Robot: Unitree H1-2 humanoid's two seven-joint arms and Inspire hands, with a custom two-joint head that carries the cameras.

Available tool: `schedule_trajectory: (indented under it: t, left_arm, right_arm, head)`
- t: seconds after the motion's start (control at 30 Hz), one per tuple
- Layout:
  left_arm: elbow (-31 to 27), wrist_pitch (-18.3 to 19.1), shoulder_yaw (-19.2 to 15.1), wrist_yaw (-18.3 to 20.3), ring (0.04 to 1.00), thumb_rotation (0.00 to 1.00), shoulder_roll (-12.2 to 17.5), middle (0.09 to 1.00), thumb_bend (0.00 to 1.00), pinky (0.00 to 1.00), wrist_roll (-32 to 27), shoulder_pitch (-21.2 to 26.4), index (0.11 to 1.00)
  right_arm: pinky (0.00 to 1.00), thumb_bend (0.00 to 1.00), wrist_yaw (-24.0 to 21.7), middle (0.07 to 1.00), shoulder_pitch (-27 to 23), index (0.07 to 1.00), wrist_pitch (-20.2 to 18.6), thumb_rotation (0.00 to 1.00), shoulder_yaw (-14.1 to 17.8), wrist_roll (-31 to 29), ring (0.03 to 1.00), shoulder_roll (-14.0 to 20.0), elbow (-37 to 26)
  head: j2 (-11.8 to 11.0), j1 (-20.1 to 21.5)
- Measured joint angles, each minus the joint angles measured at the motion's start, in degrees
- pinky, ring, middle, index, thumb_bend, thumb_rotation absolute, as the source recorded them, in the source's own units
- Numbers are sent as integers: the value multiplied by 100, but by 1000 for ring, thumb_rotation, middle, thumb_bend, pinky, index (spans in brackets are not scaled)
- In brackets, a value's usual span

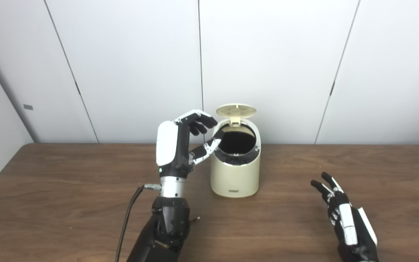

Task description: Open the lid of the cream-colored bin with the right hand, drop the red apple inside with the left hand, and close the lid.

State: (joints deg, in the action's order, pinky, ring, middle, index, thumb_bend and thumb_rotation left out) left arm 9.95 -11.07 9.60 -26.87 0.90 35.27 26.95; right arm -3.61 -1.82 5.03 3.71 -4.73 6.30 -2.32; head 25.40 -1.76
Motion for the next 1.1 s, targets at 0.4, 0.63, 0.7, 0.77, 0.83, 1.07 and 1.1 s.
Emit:
schedule_trajectory:
  t: [0.4, 0.63, 0.7, 0.77, 0.83, 1.07, 1.1]
  left_arm:
    - [-1303, 1215, -668, 983, 442, 0, -119, 523, 476, 335, -1016, -758, 484]
    - [-2100, 2328, -876, 1744, 552, 61, -159, 596, 502, 494, -1767, -1192, 496]
    - [-2201, 2381, -893, 1861, 586, 116, -114, 639, 506, 526, -1865, -1330, 536]
    - [-2230, 2381, -936, 1927, 646, 304, -81, 701, 516, 578, -2003, -1478, 680]
    - [-2238, 2381, -993, 2079, 737, 428, -33, 792, 485, 656, -2204, -1644, 789]
    - [-2239, 2372, -996, 2875, 992, 766, 209, 997, 535, 983, -3317, -2312, 998]
    - [-2239, 2371, -983, 2934, 996, 795, 190, 999, 541, 991, -3395, -2393, 999]
  right_arm:
    - [1000, 555, -123, 942, 10, 951, -45, 1000, 66, -330, 994, 3, -12]
    - [1000, 568, -127, 940, 23, 948, -73, 1000, 105, -417, 994, 7, -17]
    - [1000, 578, -125, 935, 25, 945, -73, 1000, 103, -411, 994, 7, -22]
    - [1000, 593, -120, 927, 26, 938, -79, 1000, 102, -390, 990, 7, -26]
    - [1000, 585, -117, 926, 35, 939, -123, 1000, 104, -378, 992, 7, -45]
    - [1000, 554, -125, 943, 126, 950, -245, 1000, 139, -398, 1000, 18, -139]
    - [1000, 555, -128, 944, 134, 948, -245, 1000, 147, -409, 1000, 23, -141]
  head:
    - [35, 26]
    - [53, 53]
    - [61, 79]
    - [70, 88]
    - [88, 88]
    - [158, 97]
    - [167, 97]
